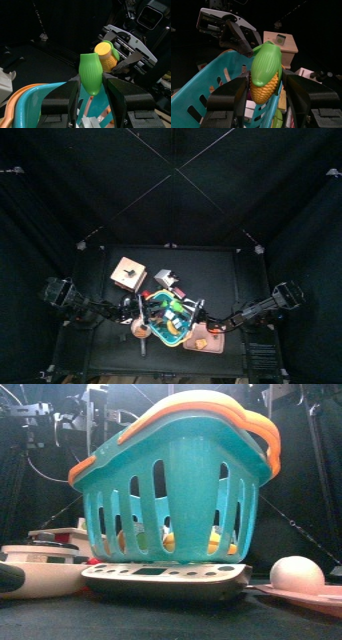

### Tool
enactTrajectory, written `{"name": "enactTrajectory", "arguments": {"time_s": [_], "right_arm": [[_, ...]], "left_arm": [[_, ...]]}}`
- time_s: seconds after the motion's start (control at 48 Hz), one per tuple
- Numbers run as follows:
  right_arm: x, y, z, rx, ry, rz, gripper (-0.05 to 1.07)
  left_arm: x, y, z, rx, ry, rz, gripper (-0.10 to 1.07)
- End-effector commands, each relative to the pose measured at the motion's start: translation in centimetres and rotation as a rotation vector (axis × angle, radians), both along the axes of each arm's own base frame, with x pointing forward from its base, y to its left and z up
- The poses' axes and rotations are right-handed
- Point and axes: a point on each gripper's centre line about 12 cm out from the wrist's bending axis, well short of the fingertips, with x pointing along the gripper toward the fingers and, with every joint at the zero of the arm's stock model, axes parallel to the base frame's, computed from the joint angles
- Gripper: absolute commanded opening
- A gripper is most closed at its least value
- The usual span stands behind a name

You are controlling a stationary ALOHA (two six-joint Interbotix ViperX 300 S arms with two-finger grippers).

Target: Drop corn husk

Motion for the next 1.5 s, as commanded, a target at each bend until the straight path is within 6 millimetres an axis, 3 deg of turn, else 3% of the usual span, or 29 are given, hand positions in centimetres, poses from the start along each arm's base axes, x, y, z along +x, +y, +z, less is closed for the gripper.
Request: {"name": "enactTrajectory", "arguments": {"time_s": [0.0, 0.396, 0.958, 1.479], "right_arm": [[-0.3, -0.1, 1.5, 0.013, -0.042, 0.000, 0.77], [-0.5, -0.1, 1.4, 0.012, -0.039, 0.002, 0.77], [-0.5, -0.1, 1.3, 0.011, -0.036, 0.002, 0.77], [-0.5, -0.1, 1.2, 0.010, -0.035, 0.002, 0.77]], "left_arm": [[0.2, -0.2, 0.3, -0.006, 0.007, -0.014, 0.48], [1.1, -1.2, -2.2, -0.082, 0.275, -0.127, 0.49], [1.6, -1.1, -1.8, -0.084, 0.258, -0.119, 0.86], [1.6, -1.0, -1.3, -0.077, 0.229, -0.109, 0.87]]}}
